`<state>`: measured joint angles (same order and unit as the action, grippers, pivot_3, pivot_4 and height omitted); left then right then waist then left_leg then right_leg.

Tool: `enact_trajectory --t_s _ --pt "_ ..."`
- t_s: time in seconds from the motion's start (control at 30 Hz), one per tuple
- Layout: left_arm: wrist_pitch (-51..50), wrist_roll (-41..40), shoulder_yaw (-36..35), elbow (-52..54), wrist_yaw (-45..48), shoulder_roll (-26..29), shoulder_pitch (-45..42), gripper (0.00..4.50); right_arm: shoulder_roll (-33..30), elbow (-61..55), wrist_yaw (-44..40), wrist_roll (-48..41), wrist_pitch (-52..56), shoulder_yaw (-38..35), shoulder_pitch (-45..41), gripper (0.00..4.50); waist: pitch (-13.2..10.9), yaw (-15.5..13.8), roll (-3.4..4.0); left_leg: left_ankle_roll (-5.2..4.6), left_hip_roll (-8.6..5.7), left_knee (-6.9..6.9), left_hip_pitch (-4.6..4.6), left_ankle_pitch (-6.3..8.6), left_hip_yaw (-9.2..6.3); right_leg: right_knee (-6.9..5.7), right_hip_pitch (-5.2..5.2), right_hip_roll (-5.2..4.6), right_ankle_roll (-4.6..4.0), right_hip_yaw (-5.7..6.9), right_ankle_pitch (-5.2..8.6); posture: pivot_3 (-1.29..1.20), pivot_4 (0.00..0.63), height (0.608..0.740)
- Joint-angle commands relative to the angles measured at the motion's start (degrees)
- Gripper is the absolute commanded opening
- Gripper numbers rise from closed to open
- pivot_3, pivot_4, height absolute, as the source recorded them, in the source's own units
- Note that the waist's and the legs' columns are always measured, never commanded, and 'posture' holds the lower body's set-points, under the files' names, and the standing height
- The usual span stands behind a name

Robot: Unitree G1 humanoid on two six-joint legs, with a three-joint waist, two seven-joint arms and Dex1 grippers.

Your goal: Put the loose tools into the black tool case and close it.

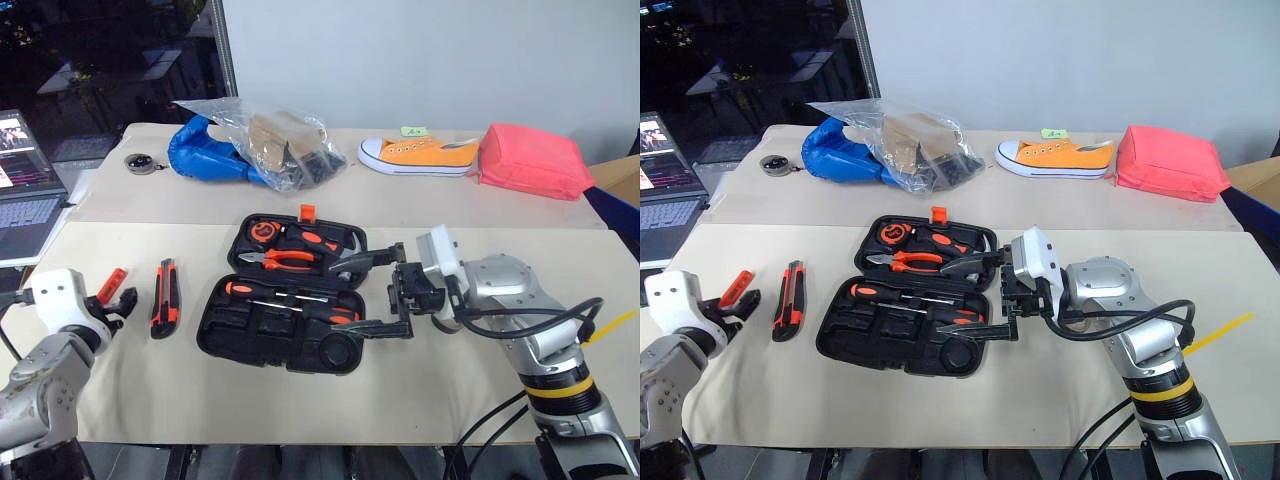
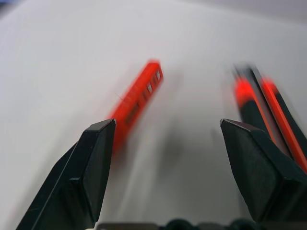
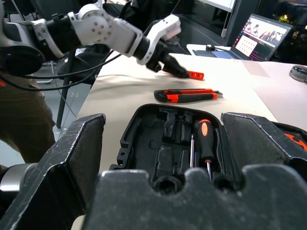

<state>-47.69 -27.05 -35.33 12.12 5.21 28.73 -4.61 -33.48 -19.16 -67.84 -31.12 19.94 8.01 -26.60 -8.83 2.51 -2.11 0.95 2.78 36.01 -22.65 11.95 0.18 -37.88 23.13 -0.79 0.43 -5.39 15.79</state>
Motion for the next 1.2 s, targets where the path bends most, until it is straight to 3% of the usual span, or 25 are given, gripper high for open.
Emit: enact_trajectory --t_s 0.03,0.27,0.43,0.73,0.93,1.03,1.2 --pt "0.98 3.02 2.43 4.14 -1.08 1.85 -0.26 3.72 -0.04 -1.71 0.35 -0.53 -0.51 -0.81 -0.80 4.47 0.01 -0.03 -0.01 0.00 0.00 0.00 -0.02 0.00 -0.01 0.01 0.01 0.00 0.00 0.01 0.00 0.00 0.150 0.740" --pt "-1.59 0.22 1.01 2.25 2.24 3.16 -1.16 3.72 0.23 -1.41 0.50 -0.33 -0.81 -0.47 -0.99 4.47 0.01 0.05 -0.01 0.00 0.02 -0.01 0.01 0.00 -0.01 -0.04 0.02 0.03 -0.01 0.01 0.00 0.00 0.150 0.740" --pt "-0.66 2.43 1.44 0.58 2.44 4.67 -1.11 3.72 0.35 -1.40 0.66 -0.11 -0.84 -0.36 -0.93 4.47 0.01 0.06 -0.01 0.00 0.01 0.00 0.02 0.00 0.00 -0.05 0.01 0.03 0.00 0.01 0.00 0.00 0.150 0.740" --pt "-1.04 3.39 4.89 -14.36 14.38 17.08 -3.64 3.72 0.49 -1.59 0.85 0.19 -0.68 -0.23 -0.92 4.47 0.00 0.11 0.00 0.00 0.02 -0.01 0.05 0.00 0.02 -0.06 0.02 0.07 -0.01 0.01 0.00 0.00 0.150 0.740" --pt "1.93 5.30 11.98 -31.41 25.96 24.33 -10.66 3.72 0.73 -1.64 1.03 0.45 -0.76 -0.11 -0.95 4.47 0.00 -0.08 0.00 0.00 0.02 -0.02 0.03 0.00 0.02 -0.04 0.05 0.07 -0.01 0.08 0.01 0.00 0.150 0.740" --pt "3.07 6.74 16.21 -37.50 31.39 26.31 -14.23 2.93 0.79 -1.91 1.34 0.63 -0.74 -0.11 -0.84 4.50 0.00 -0.08 0.00 -0.01 0.01 -0.01 0.02 -0.01 0.01 -0.06 0.04 0.08 -0.02 0.14 0.02 0.00 0.150 0.740" --pt "9.01 7.60 19.83 -38.27 41.56 28.08 -14.49 0.98 0.41 -2.79 2.21 0.65 -0.43 -0.40 -0.18 4.50 0.00 -0.11 0.02 -0.01 0.02 -0.02 -0.02 -0.01 0.02 -0.04 0.07 0.07 -0.01 0.12 0.03 0.00 0.150 0.740"
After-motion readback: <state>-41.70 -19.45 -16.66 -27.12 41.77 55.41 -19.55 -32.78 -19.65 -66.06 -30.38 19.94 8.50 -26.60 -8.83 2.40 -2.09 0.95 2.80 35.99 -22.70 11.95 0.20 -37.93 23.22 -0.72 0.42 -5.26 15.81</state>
